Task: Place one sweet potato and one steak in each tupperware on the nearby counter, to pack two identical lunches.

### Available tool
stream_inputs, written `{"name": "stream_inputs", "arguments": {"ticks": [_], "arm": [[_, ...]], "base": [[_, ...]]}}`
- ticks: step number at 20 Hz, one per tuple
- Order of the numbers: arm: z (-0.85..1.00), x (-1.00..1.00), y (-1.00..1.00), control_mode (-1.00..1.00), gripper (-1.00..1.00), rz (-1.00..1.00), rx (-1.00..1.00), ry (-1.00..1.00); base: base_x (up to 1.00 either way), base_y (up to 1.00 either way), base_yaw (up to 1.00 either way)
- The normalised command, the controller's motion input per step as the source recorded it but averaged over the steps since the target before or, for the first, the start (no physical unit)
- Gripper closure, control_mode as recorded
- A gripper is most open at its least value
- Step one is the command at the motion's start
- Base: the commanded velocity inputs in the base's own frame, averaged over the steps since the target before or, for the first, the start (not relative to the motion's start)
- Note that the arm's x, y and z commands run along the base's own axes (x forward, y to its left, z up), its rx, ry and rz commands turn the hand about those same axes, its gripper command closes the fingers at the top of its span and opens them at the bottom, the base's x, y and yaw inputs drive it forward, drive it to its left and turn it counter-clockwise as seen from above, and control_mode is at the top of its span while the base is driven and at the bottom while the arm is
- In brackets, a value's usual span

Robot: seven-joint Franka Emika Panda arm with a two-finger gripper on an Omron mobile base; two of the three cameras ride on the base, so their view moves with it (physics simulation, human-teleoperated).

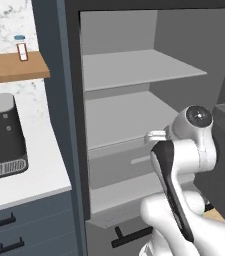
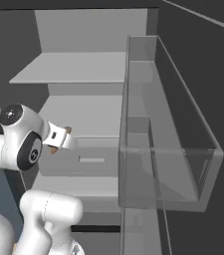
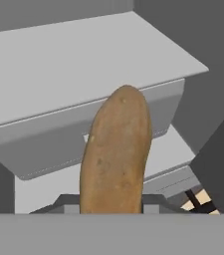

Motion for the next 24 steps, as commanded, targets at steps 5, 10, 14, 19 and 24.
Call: {"name": "stream_inputs", "arguments": {"ticks": [5,10,14,19,24], "arm": [[0.01,-0.81,0.07,-1.0,1.0,0.14,-0.01,-0.1],[-0.18,-0.72,0.0,-1.0,1.0,0.09,-0.02,-0.15],[-0.32,-0.33,0.0,-1.0,1.0,0.0,0.0,-0.1],[-0.01,-0.02,0.0,-1.0,1.0,0.0,0.0,0.0],[-0.05,-0.5,0.11,-1.0,1.0,0.02,0.0,-0.04]], "base": [[0.0,0.0,0.0],[0.0,0.0,0.0],[0.0,0.0,0.0],[0.0,0.0,0.0],[0.0,0.0,0.0]]}}
